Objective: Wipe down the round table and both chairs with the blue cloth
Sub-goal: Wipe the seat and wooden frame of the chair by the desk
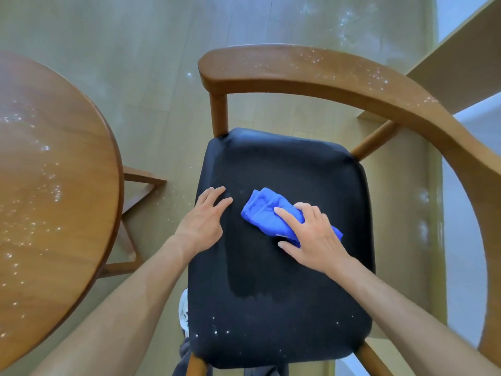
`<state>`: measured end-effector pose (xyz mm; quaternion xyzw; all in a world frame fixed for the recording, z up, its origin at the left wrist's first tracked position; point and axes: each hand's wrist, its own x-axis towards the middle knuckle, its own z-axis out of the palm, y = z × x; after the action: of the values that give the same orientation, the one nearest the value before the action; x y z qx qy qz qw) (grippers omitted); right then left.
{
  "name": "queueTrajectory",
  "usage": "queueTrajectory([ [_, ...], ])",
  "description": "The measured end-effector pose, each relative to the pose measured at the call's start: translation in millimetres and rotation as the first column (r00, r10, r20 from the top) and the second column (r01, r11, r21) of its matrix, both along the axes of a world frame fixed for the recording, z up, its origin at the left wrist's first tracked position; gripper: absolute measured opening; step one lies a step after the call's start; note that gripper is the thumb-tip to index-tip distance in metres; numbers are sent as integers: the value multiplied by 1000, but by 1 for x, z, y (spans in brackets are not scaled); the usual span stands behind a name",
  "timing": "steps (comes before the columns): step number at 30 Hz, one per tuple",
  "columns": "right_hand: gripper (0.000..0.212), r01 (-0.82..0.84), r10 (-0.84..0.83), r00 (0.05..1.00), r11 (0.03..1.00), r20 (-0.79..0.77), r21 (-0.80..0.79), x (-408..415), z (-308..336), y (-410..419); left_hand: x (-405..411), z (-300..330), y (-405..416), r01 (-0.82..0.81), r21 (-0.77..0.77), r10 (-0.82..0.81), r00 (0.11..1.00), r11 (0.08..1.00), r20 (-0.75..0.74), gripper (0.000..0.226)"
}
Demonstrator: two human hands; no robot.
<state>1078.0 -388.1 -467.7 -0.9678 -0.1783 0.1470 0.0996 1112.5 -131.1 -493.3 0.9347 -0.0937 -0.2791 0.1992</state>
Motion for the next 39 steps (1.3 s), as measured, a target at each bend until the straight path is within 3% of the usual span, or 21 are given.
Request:
queueTrajectory([
  [2,83,-5,10,999,994,47,-114,1,-6,-5,-1,-1,-3,-19,10,19,1000,1000,5,64],
  [4,87,-27,53,989,982,136,-188,-3,-12,-4,-2,-1,-5,-26,27,26,1000,999,15,61],
  [7,80,-17,80,964,971,254,-240,-6,-24,6,-5,-3,-10,-41,67,38,998,997,45,55],
  [10,70,-32,124,953,949,277,-314,-6,-32,19,-10,-5,-15,-4,148,-8,997,989,81,58],
  [14,66,37,64,928,965,367,-261,21,-31,-3,-18,-1,-21,-10,227,-22,990,974,136,57],
  [17,71,199,-141,966,941,218,-272,30,-28,-8,-28,1,-29,-21,231,-11,990,973,140,54],
  [20,68,172,-142,982,944,124,-281,25,-32,-2,-37,1,-30,-86,183,80,996,979,42,59],
  [23,64,154,-116,975,967,188,-202,17,-28,3,-34,2,-26,-81,141,89,995,987,-51,66],
  [26,58,2,66,957,972,281,-236,-35,-28,23,-27,2,-23,-79,111,89,992,991,-88,72],
  [28,55,-219,250,950,960,184,-174,-95,-30,36,-28,0,-22,-79,102,88,993,992,-85,75],
  [32,59,-671,672,737,740,70,-43,-149,-23,26,-35,-4,-20,-85,100,92,993,991,-71,76],
  [34,71,-729,731,682,682,21,-64,-113,-18,16,-38,-5,-19,-71,101,77,995,992,-61,79],
  [36,67,-560,573,816,816,79,-143,-61,-18,11,-40,-6,-15,-57,84,61,997,995,-54,81],
  [38,52,-141,169,964,980,207,-143,-12,-19,9,-41,-9,-9,-51,51,53,997,997,-50,81],
  [39,49,79,-52,975,990,216,-120,4,-20,10,-40,-10,-6,-46,31,47,998,998,-47,80],
])
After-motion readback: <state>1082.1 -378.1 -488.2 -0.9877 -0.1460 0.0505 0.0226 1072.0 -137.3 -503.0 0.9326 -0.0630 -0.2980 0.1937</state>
